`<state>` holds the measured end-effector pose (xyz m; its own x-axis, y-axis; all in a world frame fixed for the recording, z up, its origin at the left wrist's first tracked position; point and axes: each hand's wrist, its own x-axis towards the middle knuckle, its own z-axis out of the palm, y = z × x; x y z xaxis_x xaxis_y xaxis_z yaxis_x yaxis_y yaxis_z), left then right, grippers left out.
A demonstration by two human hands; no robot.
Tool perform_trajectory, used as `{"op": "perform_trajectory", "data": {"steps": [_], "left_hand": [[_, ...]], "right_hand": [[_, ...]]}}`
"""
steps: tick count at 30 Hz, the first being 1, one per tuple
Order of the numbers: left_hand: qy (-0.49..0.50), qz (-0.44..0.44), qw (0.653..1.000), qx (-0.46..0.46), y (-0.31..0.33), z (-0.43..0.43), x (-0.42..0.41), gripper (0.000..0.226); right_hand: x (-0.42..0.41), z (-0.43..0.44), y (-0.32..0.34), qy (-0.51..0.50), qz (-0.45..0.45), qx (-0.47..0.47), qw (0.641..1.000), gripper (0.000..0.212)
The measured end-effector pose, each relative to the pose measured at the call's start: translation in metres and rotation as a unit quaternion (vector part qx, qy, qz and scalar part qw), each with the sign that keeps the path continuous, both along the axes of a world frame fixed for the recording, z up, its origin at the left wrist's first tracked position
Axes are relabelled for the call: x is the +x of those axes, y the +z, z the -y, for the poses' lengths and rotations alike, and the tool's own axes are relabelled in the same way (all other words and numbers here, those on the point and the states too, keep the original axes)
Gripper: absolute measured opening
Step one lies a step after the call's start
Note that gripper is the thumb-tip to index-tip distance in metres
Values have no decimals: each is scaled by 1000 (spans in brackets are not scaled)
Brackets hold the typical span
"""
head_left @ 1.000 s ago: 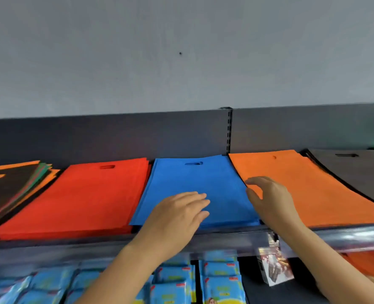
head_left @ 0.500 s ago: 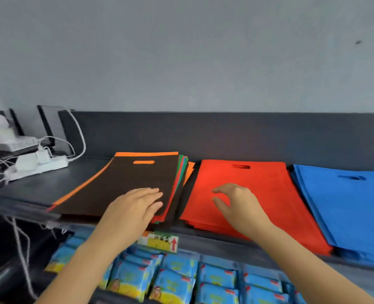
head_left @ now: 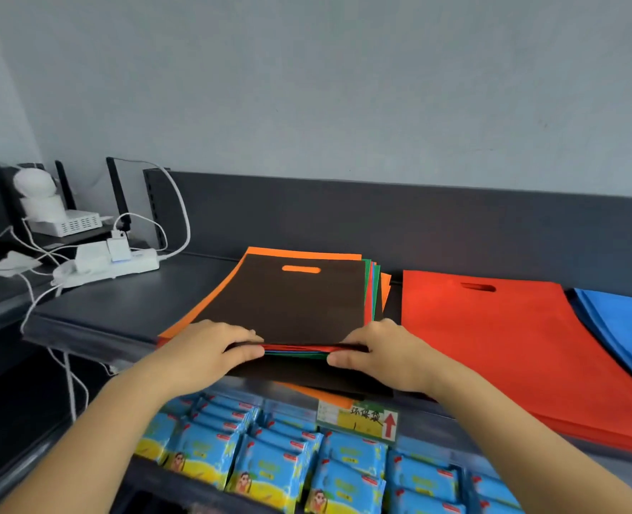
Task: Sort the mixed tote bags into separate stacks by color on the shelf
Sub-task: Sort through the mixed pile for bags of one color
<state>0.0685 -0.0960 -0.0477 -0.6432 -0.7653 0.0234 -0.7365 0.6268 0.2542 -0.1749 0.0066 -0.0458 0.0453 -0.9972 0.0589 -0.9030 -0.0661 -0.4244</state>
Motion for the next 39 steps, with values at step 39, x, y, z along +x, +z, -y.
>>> {"op": "perform_trajectory", "data": {"steps": [39], "left_hand": [[-135, -37, 922, -360, 5, -108, -89, 30]], "right_hand": [[-82, -85, 32, -275, 381, -35, 882, 46]]}}
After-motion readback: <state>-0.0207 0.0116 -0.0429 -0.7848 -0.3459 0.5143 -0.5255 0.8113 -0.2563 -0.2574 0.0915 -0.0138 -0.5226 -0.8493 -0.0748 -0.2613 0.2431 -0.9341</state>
